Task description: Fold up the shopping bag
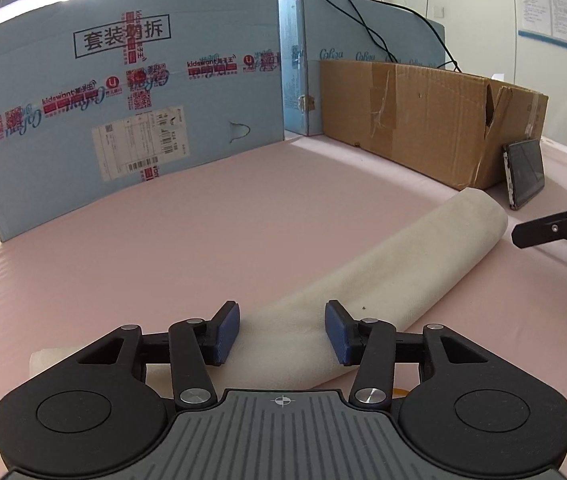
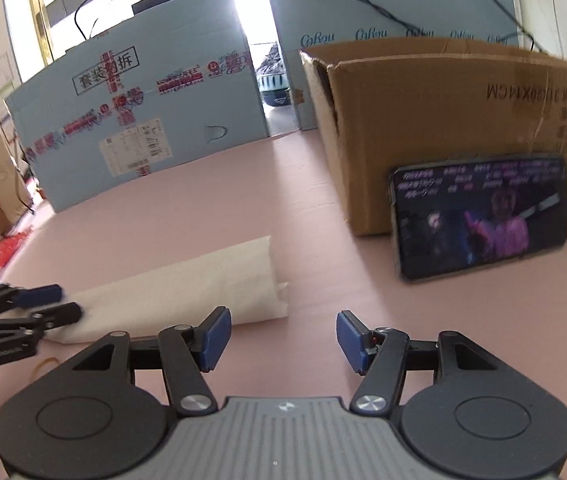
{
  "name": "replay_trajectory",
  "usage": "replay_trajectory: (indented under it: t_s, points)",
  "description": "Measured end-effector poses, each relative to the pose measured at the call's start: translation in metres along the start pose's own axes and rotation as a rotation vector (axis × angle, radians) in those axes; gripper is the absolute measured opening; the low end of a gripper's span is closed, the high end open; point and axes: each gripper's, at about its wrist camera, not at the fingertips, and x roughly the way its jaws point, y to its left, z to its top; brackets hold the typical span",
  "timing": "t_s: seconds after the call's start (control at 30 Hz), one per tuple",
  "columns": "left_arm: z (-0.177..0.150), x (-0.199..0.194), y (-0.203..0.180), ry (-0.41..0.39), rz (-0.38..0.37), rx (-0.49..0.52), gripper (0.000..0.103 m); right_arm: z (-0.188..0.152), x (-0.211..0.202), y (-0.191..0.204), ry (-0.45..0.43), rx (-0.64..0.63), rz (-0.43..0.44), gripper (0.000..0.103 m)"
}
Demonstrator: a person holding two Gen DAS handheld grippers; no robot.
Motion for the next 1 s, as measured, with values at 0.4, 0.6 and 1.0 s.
replay_trajectory:
  t_s: [0.4,0.6,1.0]
  points:
    - [0.002,0.001,0.004,-0.002,-0.012,-0.017,0.048,0.011,0.052,0.049,0.022,0.047,0.217,0.063]
    - [0.003,0.001,0.004,-0.002,-0.011,-0.012,0.049,0.01,0.064,0.086,-0.037,-0.084,0.102,0.056]
    - [0.002,0.001,0.004,-0.001,-0.011,-0.008,0.049,-0.002,0.058,0.144,-0.147,-0.465,0.03,0.018]
